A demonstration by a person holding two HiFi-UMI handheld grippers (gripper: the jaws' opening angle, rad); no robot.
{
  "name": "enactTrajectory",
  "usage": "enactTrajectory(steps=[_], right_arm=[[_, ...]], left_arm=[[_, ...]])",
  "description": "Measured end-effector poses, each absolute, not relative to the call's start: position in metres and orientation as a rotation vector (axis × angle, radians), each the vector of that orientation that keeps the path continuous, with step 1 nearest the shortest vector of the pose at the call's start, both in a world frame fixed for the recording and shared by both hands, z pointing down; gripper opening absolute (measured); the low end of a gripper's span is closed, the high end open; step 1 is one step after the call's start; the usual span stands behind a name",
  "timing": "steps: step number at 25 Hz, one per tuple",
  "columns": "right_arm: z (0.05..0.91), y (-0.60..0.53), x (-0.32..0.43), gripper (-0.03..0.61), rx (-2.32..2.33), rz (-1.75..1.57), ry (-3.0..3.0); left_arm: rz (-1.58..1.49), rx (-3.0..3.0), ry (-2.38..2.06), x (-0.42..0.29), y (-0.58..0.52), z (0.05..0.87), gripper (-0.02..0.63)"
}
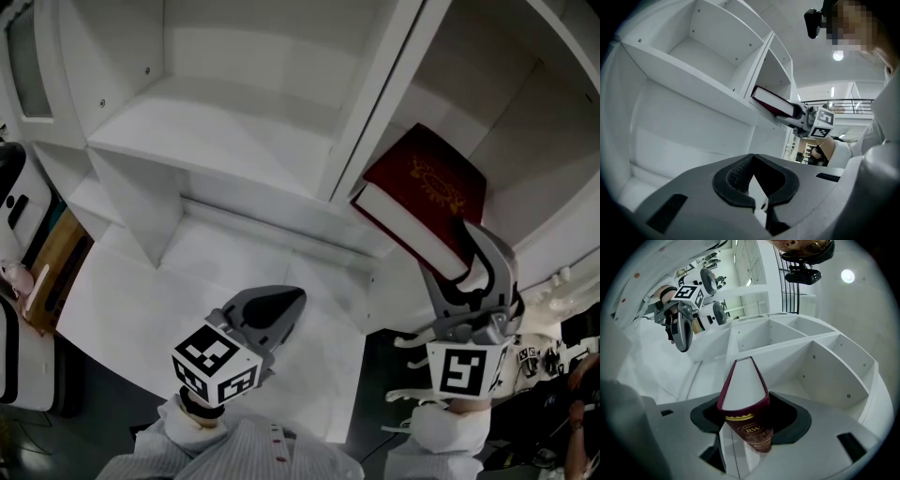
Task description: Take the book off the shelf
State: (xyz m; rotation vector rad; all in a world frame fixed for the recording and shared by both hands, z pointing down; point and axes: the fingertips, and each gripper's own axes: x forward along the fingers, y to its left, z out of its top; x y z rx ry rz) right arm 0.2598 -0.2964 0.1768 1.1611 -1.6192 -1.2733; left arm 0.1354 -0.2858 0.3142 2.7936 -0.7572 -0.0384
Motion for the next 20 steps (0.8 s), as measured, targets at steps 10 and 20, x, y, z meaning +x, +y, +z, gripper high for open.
enactTrajectory(steps=[10, 20], right_arm=[[0.177, -0.282, 0.249, 0.242, 1.171, -1.289, -1.563], [0.178, -0.254, 0.234, 0.233, 1.176, -1.328, -1.544]], left_arm=[[-0.065, 2.816, -0.753, 0.128, -0.274, 0.306, 0.009], [-0.074, 2.852, -0.745, 0.121, -0.255, 0.299, 0.009]])
